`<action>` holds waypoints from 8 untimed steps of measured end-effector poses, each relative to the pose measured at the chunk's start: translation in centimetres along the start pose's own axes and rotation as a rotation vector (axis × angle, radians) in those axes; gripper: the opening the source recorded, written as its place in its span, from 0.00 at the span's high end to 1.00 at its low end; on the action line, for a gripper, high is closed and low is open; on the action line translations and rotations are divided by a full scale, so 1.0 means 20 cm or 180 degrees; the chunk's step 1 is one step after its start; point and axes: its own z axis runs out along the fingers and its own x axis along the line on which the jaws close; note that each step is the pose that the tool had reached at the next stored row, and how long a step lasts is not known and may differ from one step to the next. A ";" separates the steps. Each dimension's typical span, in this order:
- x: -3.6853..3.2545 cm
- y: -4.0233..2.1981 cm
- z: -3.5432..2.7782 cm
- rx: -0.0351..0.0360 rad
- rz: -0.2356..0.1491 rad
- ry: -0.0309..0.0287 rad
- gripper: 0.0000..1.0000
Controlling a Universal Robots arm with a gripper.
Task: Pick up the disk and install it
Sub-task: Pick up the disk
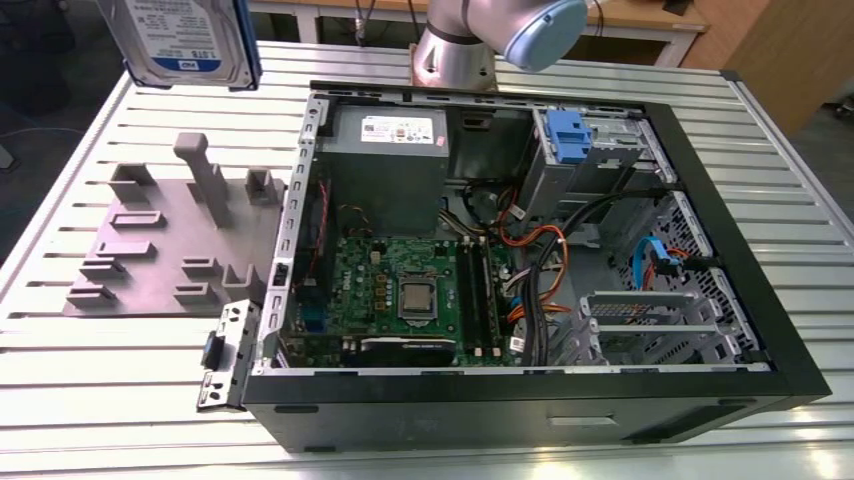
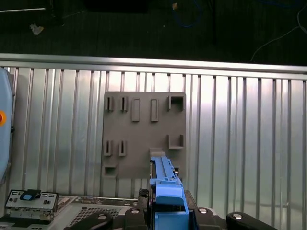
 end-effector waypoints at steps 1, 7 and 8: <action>0.000 -0.005 0.000 0.0000 0.0000 0.0000 0.63; 0.002 -0.054 -0.002 0.0000 0.0000 0.0000 0.63; 0.002 -0.066 -0.002 0.0000 0.0000 0.0000 0.63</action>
